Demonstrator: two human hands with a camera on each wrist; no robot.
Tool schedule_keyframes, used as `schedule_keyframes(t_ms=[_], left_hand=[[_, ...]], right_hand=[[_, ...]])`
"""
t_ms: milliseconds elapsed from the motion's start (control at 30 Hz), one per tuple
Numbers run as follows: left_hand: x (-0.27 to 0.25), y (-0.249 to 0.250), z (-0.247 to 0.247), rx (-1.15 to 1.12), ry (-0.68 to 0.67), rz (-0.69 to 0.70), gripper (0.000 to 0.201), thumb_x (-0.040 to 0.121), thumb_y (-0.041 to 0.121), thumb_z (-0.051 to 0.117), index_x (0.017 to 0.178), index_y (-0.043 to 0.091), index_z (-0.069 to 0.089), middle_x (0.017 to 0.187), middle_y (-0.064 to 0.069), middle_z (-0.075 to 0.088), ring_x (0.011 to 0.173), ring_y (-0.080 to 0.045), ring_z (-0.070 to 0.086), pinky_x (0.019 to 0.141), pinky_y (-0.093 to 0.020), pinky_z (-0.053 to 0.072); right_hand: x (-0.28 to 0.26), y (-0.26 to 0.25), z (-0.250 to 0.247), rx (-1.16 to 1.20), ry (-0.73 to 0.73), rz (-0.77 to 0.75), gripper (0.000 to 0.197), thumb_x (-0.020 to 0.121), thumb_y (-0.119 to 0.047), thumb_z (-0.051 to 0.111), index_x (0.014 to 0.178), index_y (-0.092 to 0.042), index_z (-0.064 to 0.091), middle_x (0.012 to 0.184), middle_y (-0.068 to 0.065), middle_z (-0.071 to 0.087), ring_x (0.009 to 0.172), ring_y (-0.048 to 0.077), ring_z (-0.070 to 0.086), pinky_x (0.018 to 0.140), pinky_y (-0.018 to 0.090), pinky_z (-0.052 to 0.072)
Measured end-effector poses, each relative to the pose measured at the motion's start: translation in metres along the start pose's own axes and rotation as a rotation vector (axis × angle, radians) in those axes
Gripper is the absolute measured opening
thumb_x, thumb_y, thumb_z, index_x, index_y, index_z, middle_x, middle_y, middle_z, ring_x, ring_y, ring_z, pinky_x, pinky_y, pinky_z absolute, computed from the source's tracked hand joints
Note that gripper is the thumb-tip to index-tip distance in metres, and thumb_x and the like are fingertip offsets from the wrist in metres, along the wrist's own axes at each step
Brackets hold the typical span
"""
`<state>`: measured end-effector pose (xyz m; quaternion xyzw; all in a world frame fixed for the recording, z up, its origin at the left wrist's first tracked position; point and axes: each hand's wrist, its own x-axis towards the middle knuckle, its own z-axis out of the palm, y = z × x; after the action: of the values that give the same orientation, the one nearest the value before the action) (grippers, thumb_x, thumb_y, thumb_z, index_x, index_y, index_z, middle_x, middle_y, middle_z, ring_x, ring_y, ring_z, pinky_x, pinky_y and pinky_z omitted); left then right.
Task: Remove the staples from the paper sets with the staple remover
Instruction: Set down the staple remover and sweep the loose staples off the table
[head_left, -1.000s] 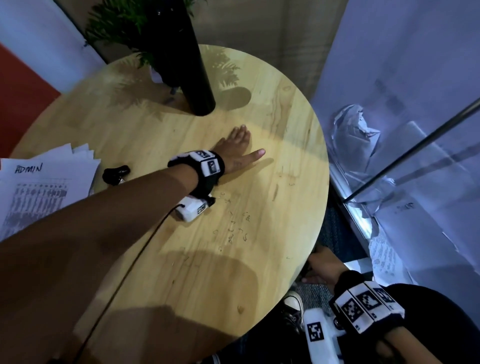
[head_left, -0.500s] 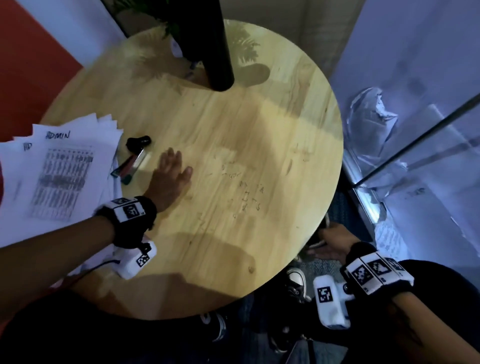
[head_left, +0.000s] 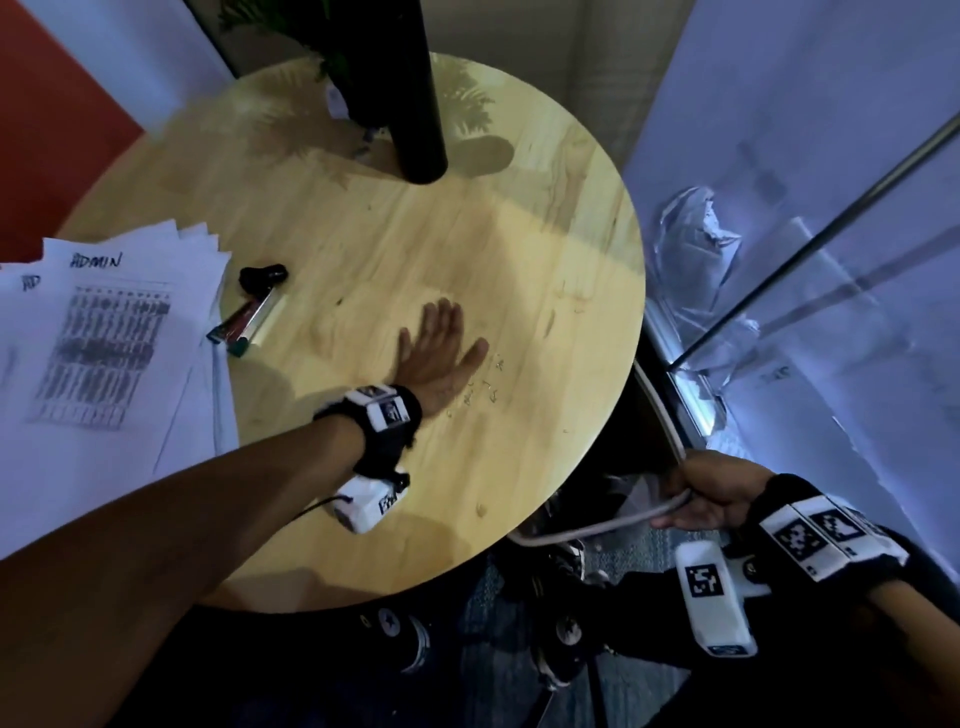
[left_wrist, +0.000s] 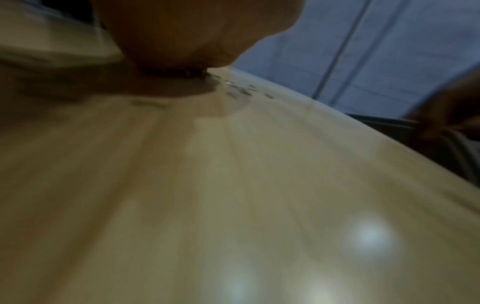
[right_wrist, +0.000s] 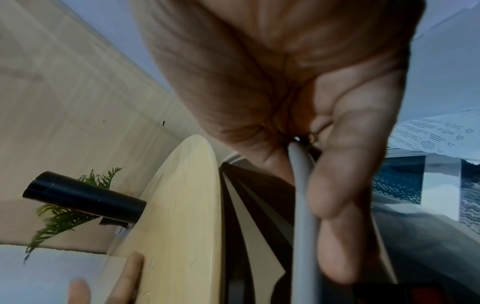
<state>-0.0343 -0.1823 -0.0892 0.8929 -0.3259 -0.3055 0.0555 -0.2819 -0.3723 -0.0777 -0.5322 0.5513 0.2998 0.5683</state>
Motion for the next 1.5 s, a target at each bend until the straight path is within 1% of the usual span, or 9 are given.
schedule_keyframes(t_ms=[233, 333, 433, 667, 833, 967, 1100, 1233, 1500], left_hand=[[-0.044, -0.009, -0.003, 0.185, -0.063, 0.34, 0.104, 0.061, 0.086, -0.019, 0.142, 0.022, -0.025, 0.147, 0.009, -0.03, 0.137, -0.009, -0.029, 0.113, -0.04, -0.016], [-0.021, 0.002, -0.033, 0.276, -0.04, 0.303, 0.105, 0.07, 0.085, -0.001, 0.148, 0.017, -0.015, 0.154, 0.002, -0.025, 0.143, -0.016, -0.022, 0.115, -0.043, -0.011], [0.015, 0.042, -0.05, 0.372, -0.009, 0.376, 0.089, 0.088, 0.071, 0.025, 0.151, 0.015, -0.003, 0.158, -0.004, -0.015, 0.146, -0.021, -0.014, 0.117, -0.047, -0.002], [0.05, 0.111, -0.022, 0.527, -0.119, 0.48, 0.082, 0.092, 0.066, 0.019, 0.151, 0.016, -0.005, 0.159, -0.003, -0.014, 0.147, -0.019, -0.009, 0.117, -0.047, 0.0], [0.018, 0.069, -0.011, 0.536, -0.03, 0.343, 0.083, 0.092, 0.064, 0.014, 0.15, 0.008, -0.006, 0.159, -0.007, -0.011, 0.147, -0.018, -0.007, 0.117, -0.045, 0.003], [-0.055, 0.003, 0.003, 0.32, 0.037, 0.234, 0.105, 0.07, 0.08, -0.015, 0.151, 0.014, -0.005, 0.155, 0.001, -0.017, 0.146, -0.014, -0.012, 0.116, -0.04, -0.006], [-0.114, -0.066, 0.021, -0.225, 0.456, -0.292, 0.097, 0.079, 0.078, -0.005, 0.151, 0.014, 0.003, 0.159, -0.003, -0.005, 0.147, -0.019, -0.004, 0.117, -0.046, -0.001], [-0.127, -0.064, 0.05, -0.505, 0.488, -0.753, 0.07, 0.099, 0.049, 0.019, 0.15, 0.007, -0.002, 0.16, -0.008, -0.007, 0.147, -0.018, -0.008, 0.116, -0.049, -0.002], [-0.058, 0.054, 0.059, -0.404, 0.371, -0.561, 0.077, 0.093, 0.059, 0.006, 0.15, 0.009, -0.009, 0.158, -0.009, -0.015, 0.145, -0.02, -0.018, 0.116, -0.05, -0.008]], right_hand=[[-0.013, 0.0, -0.003, 0.027, 0.006, -0.012, 0.019, 0.093, 0.006, 0.027, 0.08, -0.001, 0.04, 0.056, 0.025, 0.061, 0.037, 0.023, 0.062, 0.029, 0.018, 0.043], [-0.016, -0.002, -0.002, 0.062, -0.003, -0.026, 0.015, 0.093, 0.006, 0.029, 0.086, -0.004, 0.037, 0.065, 0.025, 0.059, 0.041, 0.023, 0.064, 0.03, 0.019, 0.043], [-0.018, -0.003, -0.003, 0.087, -0.021, -0.052, 0.019, 0.091, 0.01, 0.033, 0.08, -0.003, 0.041, 0.043, 0.013, 0.057, 0.045, 0.023, 0.065, 0.031, 0.017, 0.042], [-0.016, -0.004, -0.003, 0.077, -0.009, -0.073, 0.021, 0.09, 0.011, 0.034, 0.078, -0.005, 0.038, 0.052, 0.016, 0.056, 0.043, 0.023, 0.064, 0.031, 0.017, 0.042], [-0.014, -0.005, -0.002, 0.103, -0.006, -0.094, 0.02, 0.092, 0.009, 0.032, 0.084, -0.007, 0.042, 0.068, 0.019, 0.055, 0.043, 0.023, 0.065, 0.03, 0.017, 0.042], [-0.016, -0.008, 0.001, 0.122, -0.014, -0.1, 0.016, 0.093, 0.007, 0.031, 0.095, -0.005, 0.042, 0.071, 0.022, 0.057, 0.04, 0.024, 0.063, 0.028, 0.018, 0.042], [-0.021, -0.007, 0.002, 0.133, 0.004, -0.103, 0.018, 0.093, 0.006, 0.031, 0.104, -0.004, 0.04, 0.07, 0.021, 0.057, 0.04, 0.024, 0.064, 0.027, 0.018, 0.041], [-0.029, -0.007, 0.004, 0.126, 0.036, -0.107, 0.015, 0.094, 0.005, 0.031, 0.088, -0.004, 0.04, 0.062, 0.021, 0.061, 0.038, 0.022, 0.063, 0.028, 0.018, 0.042], [-0.036, -0.001, 0.005, 0.155, 0.022, -0.099, 0.018, 0.093, 0.006, 0.032, 0.08, -0.004, 0.038, 0.048, 0.018, 0.062, 0.041, 0.022, 0.064, 0.029, 0.018, 0.043]])
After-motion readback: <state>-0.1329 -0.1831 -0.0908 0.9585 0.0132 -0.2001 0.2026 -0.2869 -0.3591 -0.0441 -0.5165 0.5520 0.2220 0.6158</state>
